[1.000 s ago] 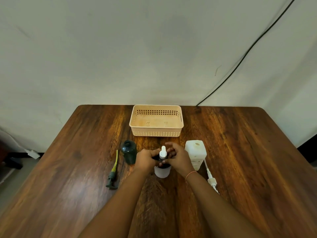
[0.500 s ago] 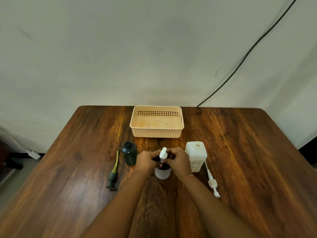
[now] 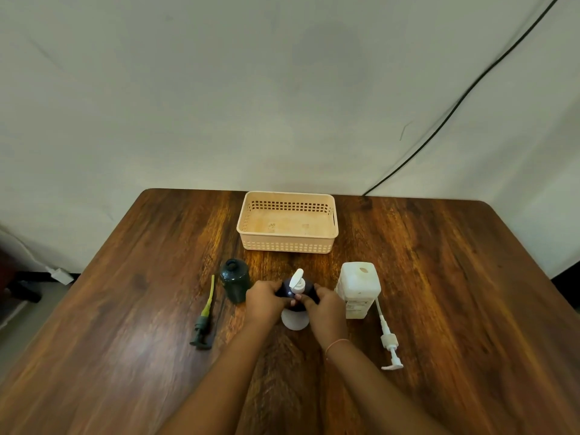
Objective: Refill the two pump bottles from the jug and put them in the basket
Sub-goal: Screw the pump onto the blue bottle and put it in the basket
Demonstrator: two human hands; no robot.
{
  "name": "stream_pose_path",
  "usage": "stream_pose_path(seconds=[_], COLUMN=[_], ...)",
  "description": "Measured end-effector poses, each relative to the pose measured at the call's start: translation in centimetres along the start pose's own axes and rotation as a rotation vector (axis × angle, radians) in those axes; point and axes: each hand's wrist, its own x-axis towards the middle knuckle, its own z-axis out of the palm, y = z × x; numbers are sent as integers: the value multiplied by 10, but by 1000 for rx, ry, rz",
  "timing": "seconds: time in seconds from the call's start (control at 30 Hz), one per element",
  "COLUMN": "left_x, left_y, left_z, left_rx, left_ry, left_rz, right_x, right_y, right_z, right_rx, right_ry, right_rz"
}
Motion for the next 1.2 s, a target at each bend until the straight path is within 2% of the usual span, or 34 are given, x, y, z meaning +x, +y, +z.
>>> stream_pose_path(seconds=[0.27, 0.63, 0.73, 0.93, 1.2], left_x=[24, 89, 106, 135, 164], left_y=[30, 109, 120, 122, 104], left_z=[-9, -41, -42, -26, 1], left_rx=[-43, -72, -175, -301, -314], left_ry=[21, 71, 65, -33, -185], left_rz=[-3, 87, 99, 58, -96], right_x=[28, 101, 125, 168, 203], right_y=[-20, -86, -95, -95, -71], right_z=[-12, -49, -55, -54, -33], right_rx=[11, -8, -21, -31, -61], right_ry=[51, 135, 130, 105, -34], right_rz=[-31, -179, -181, -136, 10])
